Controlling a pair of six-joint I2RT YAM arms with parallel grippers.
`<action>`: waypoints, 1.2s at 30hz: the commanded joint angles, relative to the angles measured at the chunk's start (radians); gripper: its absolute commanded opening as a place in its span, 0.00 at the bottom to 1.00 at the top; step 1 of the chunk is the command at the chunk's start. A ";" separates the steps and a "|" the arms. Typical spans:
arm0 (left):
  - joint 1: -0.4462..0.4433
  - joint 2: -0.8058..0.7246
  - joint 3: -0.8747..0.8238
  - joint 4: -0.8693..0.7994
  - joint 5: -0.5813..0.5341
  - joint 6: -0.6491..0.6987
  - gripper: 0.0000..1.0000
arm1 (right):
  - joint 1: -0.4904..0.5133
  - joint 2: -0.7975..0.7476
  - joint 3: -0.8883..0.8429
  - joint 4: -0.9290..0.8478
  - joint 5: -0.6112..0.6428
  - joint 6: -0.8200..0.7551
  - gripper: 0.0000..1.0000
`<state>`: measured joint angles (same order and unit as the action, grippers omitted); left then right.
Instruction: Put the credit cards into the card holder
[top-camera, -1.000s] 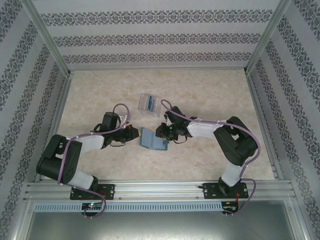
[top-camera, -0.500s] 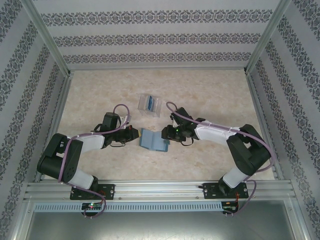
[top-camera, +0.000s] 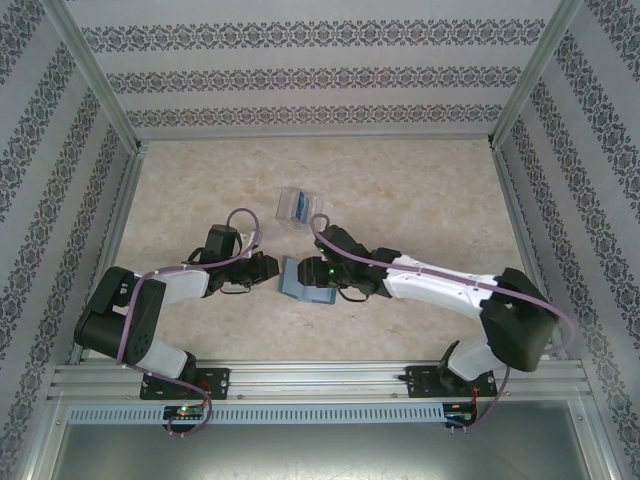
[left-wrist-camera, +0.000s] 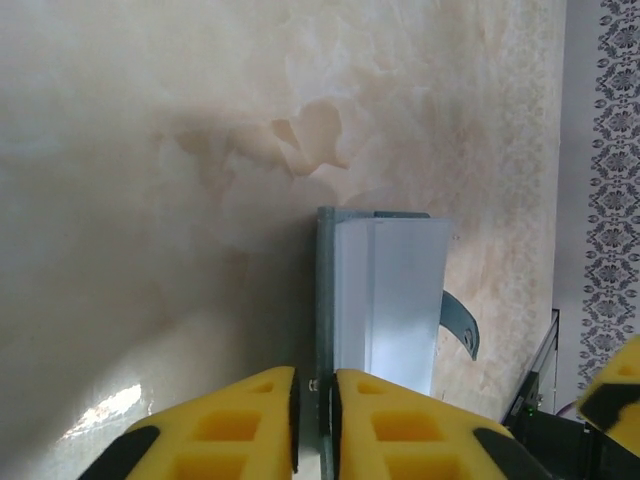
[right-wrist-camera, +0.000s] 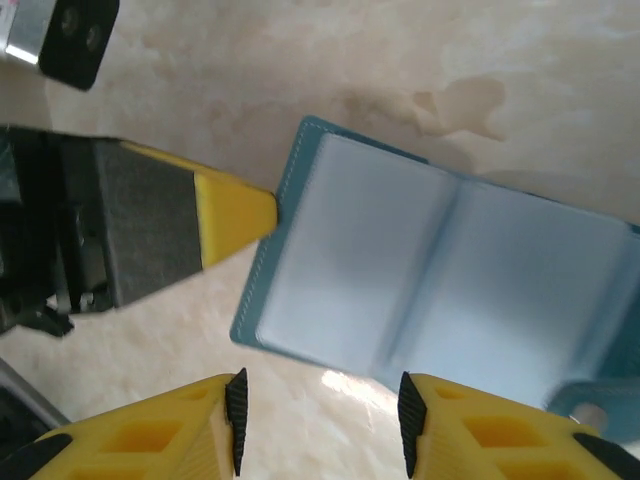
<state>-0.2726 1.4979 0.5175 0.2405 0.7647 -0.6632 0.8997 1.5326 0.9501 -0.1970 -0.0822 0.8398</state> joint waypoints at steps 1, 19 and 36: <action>0.010 -0.014 0.024 -0.019 0.035 0.001 0.20 | 0.002 0.092 0.041 0.034 0.050 0.077 0.44; 0.013 -0.031 0.015 -0.014 0.063 0.026 0.45 | -0.026 0.255 0.044 0.033 0.051 0.005 0.39; -0.005 0.063 0.051 0.029 0.124 0.020 0.30 | -0.043 0.273 0.029 0.068 -0.010 -0.019 0.35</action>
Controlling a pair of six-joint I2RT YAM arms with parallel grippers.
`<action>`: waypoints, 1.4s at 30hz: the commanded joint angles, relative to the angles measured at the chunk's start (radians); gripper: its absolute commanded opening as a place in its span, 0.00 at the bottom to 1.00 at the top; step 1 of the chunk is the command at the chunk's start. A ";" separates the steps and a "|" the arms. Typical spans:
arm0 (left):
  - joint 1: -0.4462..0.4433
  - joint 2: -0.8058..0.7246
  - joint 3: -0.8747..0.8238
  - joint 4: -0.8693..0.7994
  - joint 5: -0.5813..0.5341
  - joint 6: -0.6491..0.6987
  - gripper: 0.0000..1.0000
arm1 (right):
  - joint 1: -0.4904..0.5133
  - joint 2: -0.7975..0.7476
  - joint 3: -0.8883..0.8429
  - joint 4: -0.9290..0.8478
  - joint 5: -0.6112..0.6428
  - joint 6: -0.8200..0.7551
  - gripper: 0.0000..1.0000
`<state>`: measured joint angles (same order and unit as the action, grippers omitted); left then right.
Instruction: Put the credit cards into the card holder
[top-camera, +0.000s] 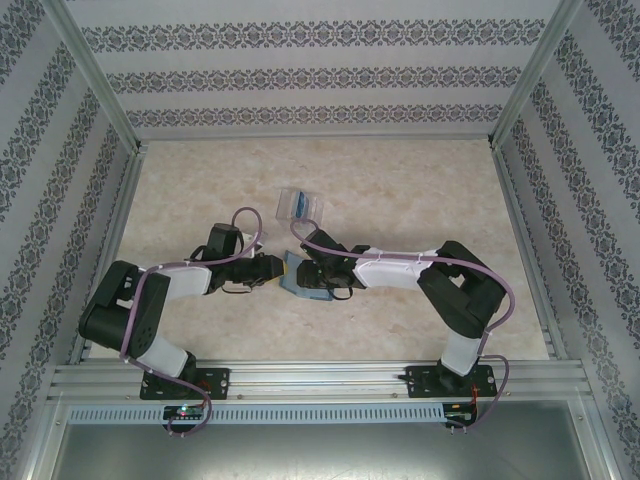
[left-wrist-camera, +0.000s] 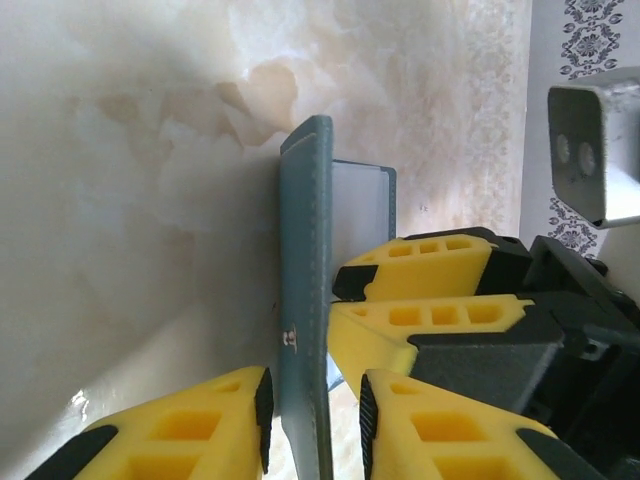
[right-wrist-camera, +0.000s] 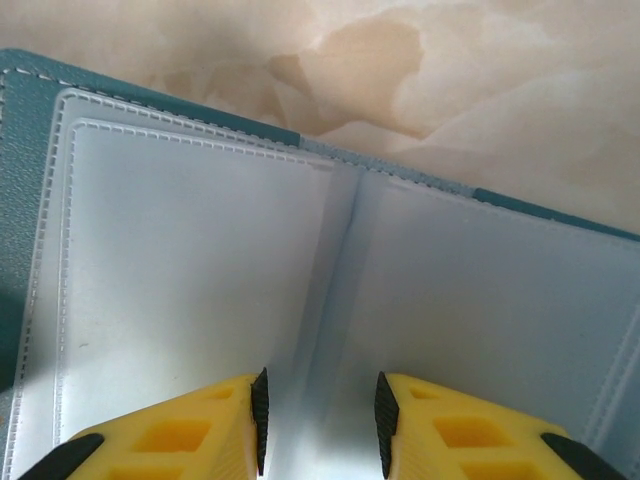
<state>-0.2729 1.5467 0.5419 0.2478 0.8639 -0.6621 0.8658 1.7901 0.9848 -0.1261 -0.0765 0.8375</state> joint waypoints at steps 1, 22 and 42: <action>-0.006 0.019 0.027 0.024 0.022 0.019 0.27 | -0.008 0.014 -0.007 -0.005 -0.015 -0.018 0.35; -0.035 -0.207 0.087 -0.301 -0.298 -0.014 0.00 | -0.029 -0.177 -0.110 0.035 -0.070 -0.019 0.44; -0.051 -0.147 0.093 -0.258 -0.229 -0.079 0.00 | 0.138 -0.096 -0.029 0.086 0.251 -0.612 0.68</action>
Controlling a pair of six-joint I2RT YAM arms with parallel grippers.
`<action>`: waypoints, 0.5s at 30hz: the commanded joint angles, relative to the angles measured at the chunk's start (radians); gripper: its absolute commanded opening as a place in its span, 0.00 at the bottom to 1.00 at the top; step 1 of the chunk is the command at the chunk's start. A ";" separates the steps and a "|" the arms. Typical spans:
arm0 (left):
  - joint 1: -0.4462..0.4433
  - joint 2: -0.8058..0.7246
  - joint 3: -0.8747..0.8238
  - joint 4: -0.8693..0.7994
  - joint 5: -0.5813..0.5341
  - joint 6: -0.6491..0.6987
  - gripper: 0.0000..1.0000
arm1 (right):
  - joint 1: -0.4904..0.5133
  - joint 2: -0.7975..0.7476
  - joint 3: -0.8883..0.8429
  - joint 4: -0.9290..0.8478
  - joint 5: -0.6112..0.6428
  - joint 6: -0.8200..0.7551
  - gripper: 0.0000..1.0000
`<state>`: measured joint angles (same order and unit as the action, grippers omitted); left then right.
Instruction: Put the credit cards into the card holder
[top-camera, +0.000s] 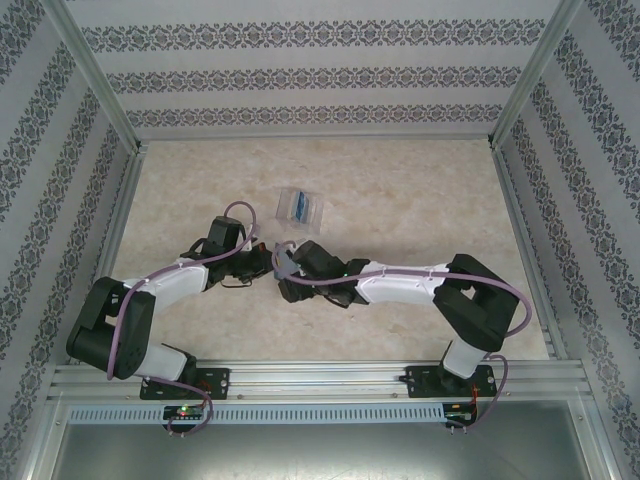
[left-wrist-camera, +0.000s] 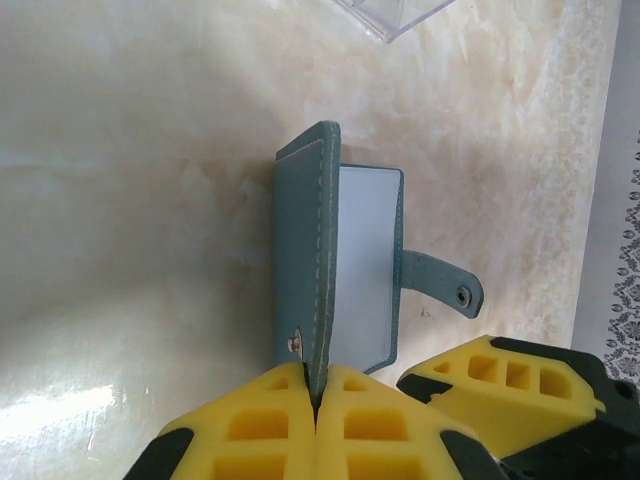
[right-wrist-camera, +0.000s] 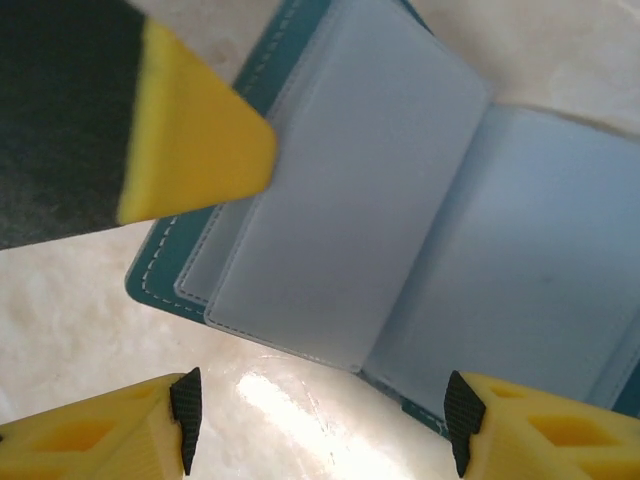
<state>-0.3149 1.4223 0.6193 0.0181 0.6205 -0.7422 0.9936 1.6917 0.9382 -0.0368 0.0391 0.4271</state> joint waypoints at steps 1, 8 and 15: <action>-0.010 -0.022 0.013 -0.029 0.016 0.001 0.00 | 0.008 -0.001 0.017 -0.005 0.148 -0.247 0.68; -0.009 -0.014 0.013 -0.024 0.035 0.002 0.00 | 0.008 0.059 0.026 0.009 0.140 -0.426 0.69; -0.009 0.003 0.015 -0.020 0.062 0.011 0.00 | -0.010 0.107 0.077 0.020 0.179 -0.475 0.70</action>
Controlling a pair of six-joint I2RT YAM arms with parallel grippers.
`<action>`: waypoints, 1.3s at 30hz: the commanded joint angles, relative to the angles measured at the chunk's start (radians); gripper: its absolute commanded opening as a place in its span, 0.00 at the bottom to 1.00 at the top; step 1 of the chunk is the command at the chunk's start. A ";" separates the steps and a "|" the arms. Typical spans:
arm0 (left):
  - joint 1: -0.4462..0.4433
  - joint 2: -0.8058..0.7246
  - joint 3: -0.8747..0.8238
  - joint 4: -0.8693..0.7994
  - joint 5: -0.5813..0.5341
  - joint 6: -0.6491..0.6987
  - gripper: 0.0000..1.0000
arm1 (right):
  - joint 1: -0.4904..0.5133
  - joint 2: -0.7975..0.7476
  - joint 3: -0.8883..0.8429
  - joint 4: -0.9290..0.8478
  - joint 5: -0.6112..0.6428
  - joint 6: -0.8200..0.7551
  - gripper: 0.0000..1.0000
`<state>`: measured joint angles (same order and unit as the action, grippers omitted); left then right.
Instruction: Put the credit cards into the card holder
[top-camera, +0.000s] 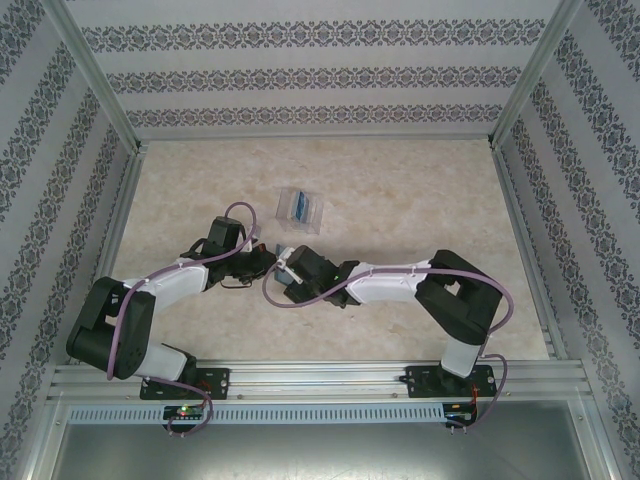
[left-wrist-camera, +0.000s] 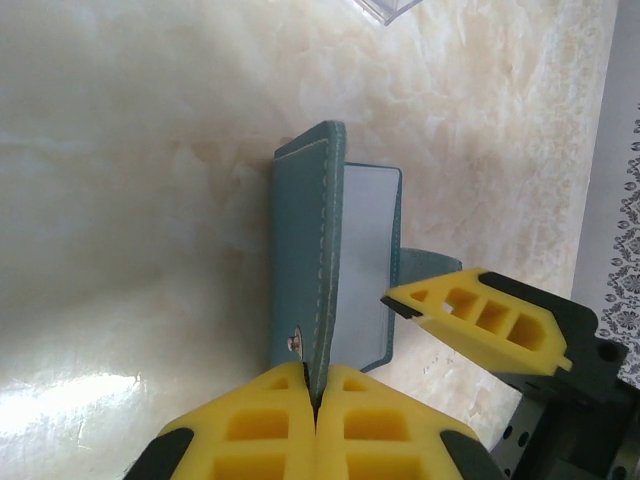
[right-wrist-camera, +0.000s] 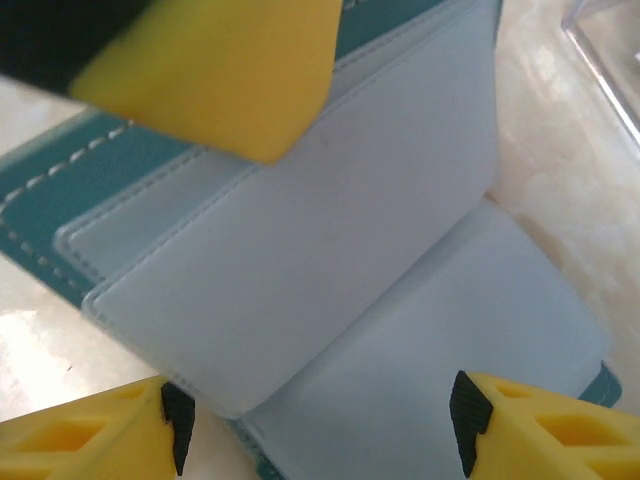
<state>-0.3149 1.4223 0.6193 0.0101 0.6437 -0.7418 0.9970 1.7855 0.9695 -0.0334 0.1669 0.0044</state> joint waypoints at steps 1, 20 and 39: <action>-0.011 0.003 0.014 -0.014 0.040 0.014 0.00 | -0.015 0.014 0.051 0.016 0.061 -0.053 0.70; -0.010 0.020 0.012 -0.025 0.038 0.051 0.00 | -0.023 -0.046 -0.007 -0.014 -0.178 -0.123 0.70; -0.010 0.021 -0.002 -0.016 0.052 0.063 0.00 | -0.051 -0.055 -0.011 -0.042 -0.025 -0.193 0.72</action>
<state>-0.3149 1.4395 0.6193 0.0067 0.6739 -0.7067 0.9569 1.7527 0.9638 -0.0841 0.0788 -0.1745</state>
